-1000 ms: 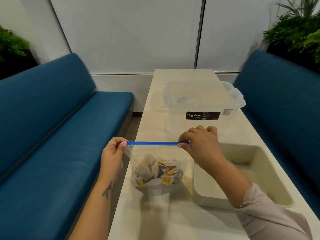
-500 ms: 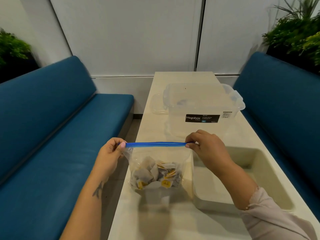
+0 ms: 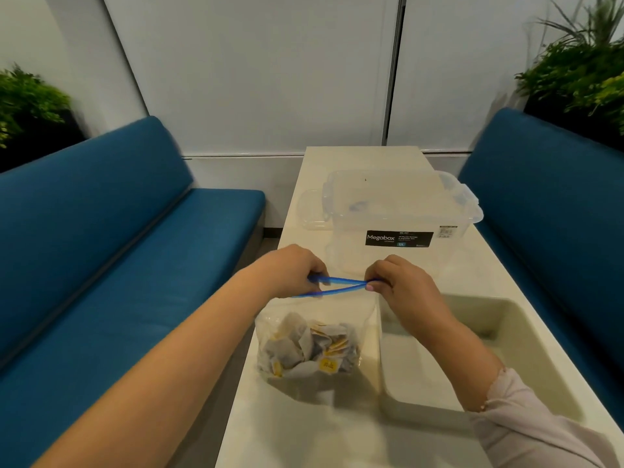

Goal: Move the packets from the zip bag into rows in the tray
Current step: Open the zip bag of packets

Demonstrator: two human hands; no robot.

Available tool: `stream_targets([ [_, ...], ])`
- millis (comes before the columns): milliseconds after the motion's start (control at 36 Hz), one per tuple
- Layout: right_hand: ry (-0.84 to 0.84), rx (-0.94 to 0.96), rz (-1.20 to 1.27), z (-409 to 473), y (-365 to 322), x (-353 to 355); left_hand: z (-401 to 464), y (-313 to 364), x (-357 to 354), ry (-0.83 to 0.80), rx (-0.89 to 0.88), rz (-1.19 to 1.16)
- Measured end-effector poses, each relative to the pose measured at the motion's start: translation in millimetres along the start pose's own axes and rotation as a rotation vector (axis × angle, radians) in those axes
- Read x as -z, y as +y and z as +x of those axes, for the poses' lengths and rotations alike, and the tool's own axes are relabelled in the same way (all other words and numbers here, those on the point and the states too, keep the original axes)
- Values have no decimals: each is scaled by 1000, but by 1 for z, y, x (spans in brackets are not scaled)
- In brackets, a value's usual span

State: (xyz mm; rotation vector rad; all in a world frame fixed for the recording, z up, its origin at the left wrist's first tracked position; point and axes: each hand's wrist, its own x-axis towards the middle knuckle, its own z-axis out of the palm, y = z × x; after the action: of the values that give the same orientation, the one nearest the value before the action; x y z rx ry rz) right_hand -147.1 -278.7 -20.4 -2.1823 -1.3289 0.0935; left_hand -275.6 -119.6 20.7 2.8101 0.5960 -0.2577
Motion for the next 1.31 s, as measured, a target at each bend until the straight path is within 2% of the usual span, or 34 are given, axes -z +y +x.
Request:
stream_targets([
  [333, 44, 45, 87, 48, -19, -11, -17, 3, -25, 81, 276, -474],
  [444, 72, -30, 167, 49, -30, -19, -20, 9, -34, 119, 376, -626],
  [528, 125, -170, 300, 39, -41, -23, -21, 10, -36, 140, 417, -673],
  [639, -9, -334, 371, 32, -50, -33, -18, 9, -34, 175, 458, -662],
  [722, -77, -395, 385, 33, -52, -39, -10, 7, -27, 191, 426, -482],
  [806, -86, -393, 371, 35, -53, -43, -2, 10, -19, 175, 348, -322],
  [861, -67, -392, 369, 36, -51, -46, 1, 13, -16, 159, 332, -295],
  [917, -53, -408, 399, 38, -47, -49, 5, 13, -16, 157, 364, -421],
  [972, -49, -444, 466, 40, -43, -50, 5, 9, -16, 135, 412, -672],
  [1056, -50, -528, 667, 40, -37, -46, 1, -4, -20, 116, 415, -956],
  [1139, -83, -602, 890, 38, -36, -41, -3, -17, -29, 66, 427, -1232],
  [1306, -165, -729, 1089, 37, -33, -41, -8, -25, -53, 22, 426, -1778],
])
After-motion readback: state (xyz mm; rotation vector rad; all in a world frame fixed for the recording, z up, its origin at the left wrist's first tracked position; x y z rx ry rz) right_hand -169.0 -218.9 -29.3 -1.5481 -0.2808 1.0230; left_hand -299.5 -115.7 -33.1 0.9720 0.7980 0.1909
